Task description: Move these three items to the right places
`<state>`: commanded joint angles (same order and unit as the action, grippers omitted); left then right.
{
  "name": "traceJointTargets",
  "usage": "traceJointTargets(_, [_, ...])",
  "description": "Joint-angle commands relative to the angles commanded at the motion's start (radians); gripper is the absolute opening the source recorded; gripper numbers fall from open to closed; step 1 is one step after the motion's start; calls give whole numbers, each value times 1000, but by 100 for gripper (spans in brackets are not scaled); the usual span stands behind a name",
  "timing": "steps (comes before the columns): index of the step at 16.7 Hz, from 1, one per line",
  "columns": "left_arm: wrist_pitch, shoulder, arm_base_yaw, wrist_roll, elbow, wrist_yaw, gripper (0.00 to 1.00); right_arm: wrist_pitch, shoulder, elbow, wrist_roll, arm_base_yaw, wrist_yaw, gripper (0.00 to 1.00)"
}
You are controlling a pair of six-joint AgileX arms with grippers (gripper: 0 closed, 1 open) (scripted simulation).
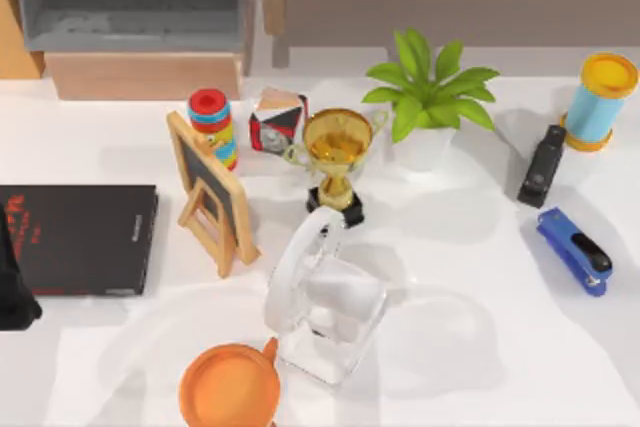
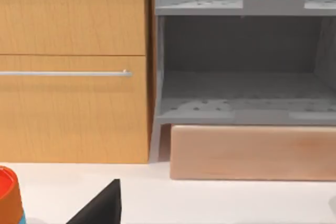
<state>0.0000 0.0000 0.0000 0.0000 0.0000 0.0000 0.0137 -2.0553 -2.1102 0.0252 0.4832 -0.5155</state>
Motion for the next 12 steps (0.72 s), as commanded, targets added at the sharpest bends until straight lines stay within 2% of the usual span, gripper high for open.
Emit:
traceJointTargets(7, [0, 0, 0, 0, 0, 0, 100, 37, -63, -53, -11, -20, 21, 0])
traceJointTargets(12, [0, 0, 0, 0, 0, 0, 100, 37, -63, -53, -11, -20, 21, 38])
